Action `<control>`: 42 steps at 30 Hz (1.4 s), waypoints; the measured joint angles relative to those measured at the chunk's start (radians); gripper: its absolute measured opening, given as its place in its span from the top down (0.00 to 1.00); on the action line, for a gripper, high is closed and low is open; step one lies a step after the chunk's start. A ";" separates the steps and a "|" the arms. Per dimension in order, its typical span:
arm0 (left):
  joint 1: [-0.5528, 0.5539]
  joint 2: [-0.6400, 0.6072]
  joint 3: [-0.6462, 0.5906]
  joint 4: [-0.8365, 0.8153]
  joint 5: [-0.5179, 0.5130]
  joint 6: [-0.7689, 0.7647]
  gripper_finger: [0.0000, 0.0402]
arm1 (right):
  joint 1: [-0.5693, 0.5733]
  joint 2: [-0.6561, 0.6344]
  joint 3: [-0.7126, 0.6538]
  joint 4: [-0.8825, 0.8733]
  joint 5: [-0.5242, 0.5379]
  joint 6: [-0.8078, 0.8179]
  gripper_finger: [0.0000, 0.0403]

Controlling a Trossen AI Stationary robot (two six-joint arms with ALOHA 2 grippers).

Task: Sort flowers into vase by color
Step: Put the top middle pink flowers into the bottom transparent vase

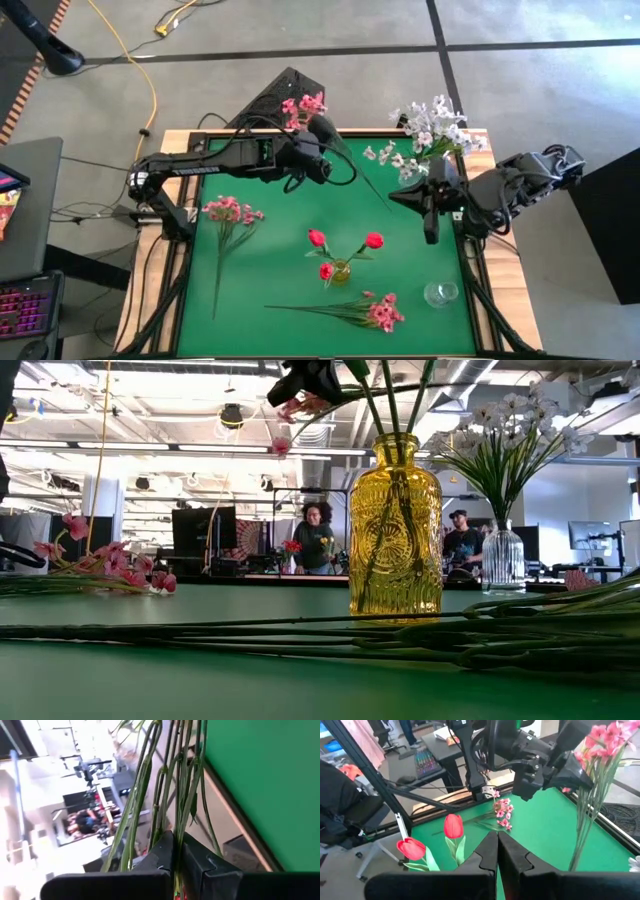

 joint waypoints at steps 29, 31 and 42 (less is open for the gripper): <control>-0.155 0.000 0.001 0.355 -0.028 0.317 1.00 | -0.284 -0.022 0.000 -0.092 -0.195 0.086 0.55; -0.159 0.000 0.001 0.375 -0.027 0.337 1.00 | -0.315 -0.022 0.000 -0.098 -0.263 0.087 0.47; -0.166 0.000 0.001 0.416 0.003 0.406 1.00 | -0.400 -0.016 0.000 -0.099 -0.419 0.086 0.33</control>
